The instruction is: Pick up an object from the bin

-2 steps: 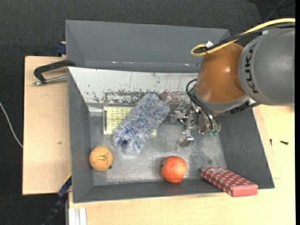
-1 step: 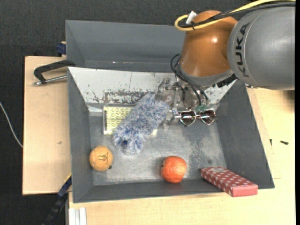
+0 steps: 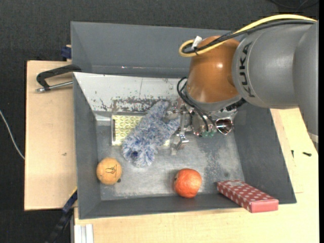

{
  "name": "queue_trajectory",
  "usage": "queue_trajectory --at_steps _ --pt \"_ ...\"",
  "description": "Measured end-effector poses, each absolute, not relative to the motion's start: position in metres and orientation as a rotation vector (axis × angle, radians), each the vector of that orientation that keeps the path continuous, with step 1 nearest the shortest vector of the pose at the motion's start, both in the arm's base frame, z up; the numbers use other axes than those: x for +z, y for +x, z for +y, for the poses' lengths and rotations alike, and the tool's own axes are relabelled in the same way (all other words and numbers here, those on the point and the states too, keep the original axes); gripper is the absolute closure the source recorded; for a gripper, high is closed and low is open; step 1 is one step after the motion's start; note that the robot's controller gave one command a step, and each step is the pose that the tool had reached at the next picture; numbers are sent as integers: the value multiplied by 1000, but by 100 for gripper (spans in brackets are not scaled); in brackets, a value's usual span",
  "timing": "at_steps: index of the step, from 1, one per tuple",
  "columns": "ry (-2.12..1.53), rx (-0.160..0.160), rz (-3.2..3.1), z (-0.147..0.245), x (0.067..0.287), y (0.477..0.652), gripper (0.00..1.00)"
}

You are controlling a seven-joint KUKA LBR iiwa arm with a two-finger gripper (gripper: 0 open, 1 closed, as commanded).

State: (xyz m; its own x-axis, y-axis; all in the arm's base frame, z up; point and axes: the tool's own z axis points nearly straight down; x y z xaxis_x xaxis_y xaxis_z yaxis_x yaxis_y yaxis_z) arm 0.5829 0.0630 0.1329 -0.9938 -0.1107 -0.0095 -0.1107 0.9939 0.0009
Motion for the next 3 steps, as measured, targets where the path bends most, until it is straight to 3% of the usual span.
queue_trajectory --at_steps 1,2,3 --pt "-357 -7 3092 109 83 600 100" --pt "-357 -7 3092 109 83 600 100" --pt "-291 2 3126 115 132 593 100"
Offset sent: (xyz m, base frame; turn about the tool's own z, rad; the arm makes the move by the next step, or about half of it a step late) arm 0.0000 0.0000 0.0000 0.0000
